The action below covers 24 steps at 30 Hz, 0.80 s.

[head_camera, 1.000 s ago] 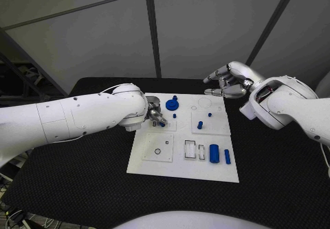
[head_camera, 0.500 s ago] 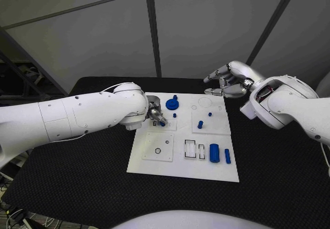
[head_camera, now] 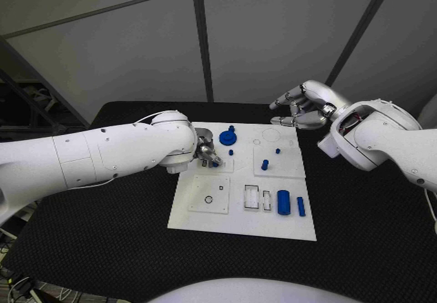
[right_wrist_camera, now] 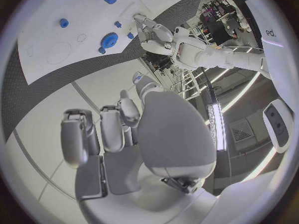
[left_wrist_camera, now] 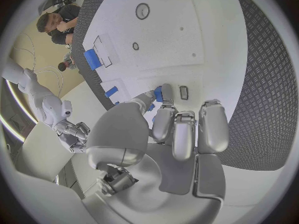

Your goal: Assemble the parts on the task board

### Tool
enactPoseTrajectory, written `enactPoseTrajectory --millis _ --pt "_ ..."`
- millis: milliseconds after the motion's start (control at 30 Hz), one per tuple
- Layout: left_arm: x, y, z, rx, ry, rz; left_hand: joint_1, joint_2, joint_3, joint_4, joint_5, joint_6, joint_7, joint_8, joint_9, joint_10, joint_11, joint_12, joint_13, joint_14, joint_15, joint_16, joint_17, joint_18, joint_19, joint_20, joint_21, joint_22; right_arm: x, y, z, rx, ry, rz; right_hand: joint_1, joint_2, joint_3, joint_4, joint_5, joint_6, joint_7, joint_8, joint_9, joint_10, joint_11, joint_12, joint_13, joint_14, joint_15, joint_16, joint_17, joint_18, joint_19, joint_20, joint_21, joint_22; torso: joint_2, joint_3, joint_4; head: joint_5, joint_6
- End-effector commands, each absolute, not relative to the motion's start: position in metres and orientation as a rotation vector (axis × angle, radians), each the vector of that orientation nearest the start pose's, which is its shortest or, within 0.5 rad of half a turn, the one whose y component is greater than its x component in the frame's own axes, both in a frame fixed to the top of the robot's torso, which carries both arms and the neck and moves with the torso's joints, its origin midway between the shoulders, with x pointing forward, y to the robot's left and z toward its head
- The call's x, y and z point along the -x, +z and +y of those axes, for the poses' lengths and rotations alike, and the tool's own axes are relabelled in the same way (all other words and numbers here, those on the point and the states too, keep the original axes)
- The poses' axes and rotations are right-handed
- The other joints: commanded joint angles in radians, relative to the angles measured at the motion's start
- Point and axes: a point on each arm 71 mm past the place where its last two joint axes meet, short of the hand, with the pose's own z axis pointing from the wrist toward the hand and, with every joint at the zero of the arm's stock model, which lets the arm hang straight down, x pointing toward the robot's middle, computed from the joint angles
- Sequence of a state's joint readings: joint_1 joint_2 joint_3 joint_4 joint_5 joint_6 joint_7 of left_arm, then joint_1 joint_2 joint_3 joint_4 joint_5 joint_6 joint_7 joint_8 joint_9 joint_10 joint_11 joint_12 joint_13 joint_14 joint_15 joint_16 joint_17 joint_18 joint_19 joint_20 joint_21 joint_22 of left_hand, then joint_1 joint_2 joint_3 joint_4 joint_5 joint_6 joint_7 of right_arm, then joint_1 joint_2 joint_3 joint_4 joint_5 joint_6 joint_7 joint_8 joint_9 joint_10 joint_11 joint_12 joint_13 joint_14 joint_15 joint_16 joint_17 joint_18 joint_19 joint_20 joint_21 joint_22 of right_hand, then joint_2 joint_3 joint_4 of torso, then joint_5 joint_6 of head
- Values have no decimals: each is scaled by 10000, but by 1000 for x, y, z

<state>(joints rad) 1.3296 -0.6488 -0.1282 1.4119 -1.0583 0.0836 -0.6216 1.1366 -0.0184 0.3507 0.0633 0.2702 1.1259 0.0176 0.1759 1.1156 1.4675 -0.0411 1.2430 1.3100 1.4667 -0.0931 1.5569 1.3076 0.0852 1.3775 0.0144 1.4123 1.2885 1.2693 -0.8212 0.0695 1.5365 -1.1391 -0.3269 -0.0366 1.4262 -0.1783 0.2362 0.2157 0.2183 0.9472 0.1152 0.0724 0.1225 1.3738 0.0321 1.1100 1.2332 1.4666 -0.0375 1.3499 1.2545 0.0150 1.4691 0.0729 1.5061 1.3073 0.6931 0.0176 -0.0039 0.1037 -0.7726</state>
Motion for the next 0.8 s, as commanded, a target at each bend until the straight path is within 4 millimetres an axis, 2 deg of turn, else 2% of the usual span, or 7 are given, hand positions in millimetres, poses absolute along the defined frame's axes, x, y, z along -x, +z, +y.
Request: enactPoseTrajectory --millis 33,300,367,467,533,700,800 --pt "-504 -205 159 1258 -2961 23004 -131 -47 690 -614 -203 87 -19 -64 21 678 -57 29 1932 1013 -65 62 2525 -187 71 19 66 19 -505 -106 -186 -963 9128 15501 -75 -11 54 16 46 81 18 -39 -9 23 -25 -13 -1 313 -71 -27 -6 83 477 -58 -38 1780 5 4 -9 10 -4" --pt "-507 -205 159 1349 -2924 22939 -248 -79 501 -342 -592 144 -34 -122 41 685 -69 13 1933 1013 -86 62 2525 -191 82 -2 68 46 -505 -106 -187 -977 9115 15492 -81 -10 57 18 48 82 19 -41 -11 17 -25 -28 -13 311 -71 -37 -18 86 470 -58 -48 1768 7 3 -6 2 -17" --pt "-508 -205 160 1384 -2895 22927 -333 -132 380 -188 -781 172 -43 -144 48 687 -73 11 1934 1013 -91 61 2522 -193 87 -6 67 56 -505 -106 -187 -980 9112 15490 -84 -10 57 19 48 82 19 -42 -12 11 -24 -40 -22 307 -71 -48 -33 87 467 -59 -52 1763 1 4 1 -4 -20" --pt "-509 -205 163 1450 -2839 22912 -580 -308 32 199 -1689 258 -49 -172 63 697 -79 30 1940 1013 -93 62 2524 -196 95 -12 67 77 -505 -106 -187 -986 9103 15488 -84 -10 57 19 48 82 19 -42 -12 11 -24 -40 -22 307 -71 -48 -33 87 467 -59 -52 1763 -5 2 2 -4 -16" --pt "-509 -205 165 1504 -2807 22893 -741 -438 -209 489 -2101 299 -46 -196 70 702 -72 40 1942 1014 -95 65 2528 -198 104 -12 69 92 -504 -106 -188 -992 9094 15485 -84 -10 57 19 48 82 19 -42 -12 11 -24 -40 -22 307 -71 -48 -33 87 467 -59 -52 1763 -3 0 6 -9 -10" --pt "-509 -205 169 1650 -2767 22813 -828 -693 -613 986 -2206 346 -34 -246 99 708 -67 71 1949 1014 -109 66 2529 -198 114 -28 67 115 -505 -106 -189 -1003 9079 15476 -96 -14 55 24 47 80 21 -45 -14 4 -23 -56 -35 304 -71 -60 -48 92 458 -59 -65 1748 -6 -6 6 -14 3" --pt "-509 -204 172 1745 -2775 22735 -1022 -977 -1011 1457 -2224 388 -29 -232 169 724 -60 224 1981 1021 -140 84 2554 -200 125 -56 73 137 -505 -106 -189 -1004 9077 15469 -96 -14 55 24 47 80 21 -45 -14 4 -23 -56 -35 304 -71 -60 -48 92 458 -59 -65 1748 -6 -6 3 -13 21"
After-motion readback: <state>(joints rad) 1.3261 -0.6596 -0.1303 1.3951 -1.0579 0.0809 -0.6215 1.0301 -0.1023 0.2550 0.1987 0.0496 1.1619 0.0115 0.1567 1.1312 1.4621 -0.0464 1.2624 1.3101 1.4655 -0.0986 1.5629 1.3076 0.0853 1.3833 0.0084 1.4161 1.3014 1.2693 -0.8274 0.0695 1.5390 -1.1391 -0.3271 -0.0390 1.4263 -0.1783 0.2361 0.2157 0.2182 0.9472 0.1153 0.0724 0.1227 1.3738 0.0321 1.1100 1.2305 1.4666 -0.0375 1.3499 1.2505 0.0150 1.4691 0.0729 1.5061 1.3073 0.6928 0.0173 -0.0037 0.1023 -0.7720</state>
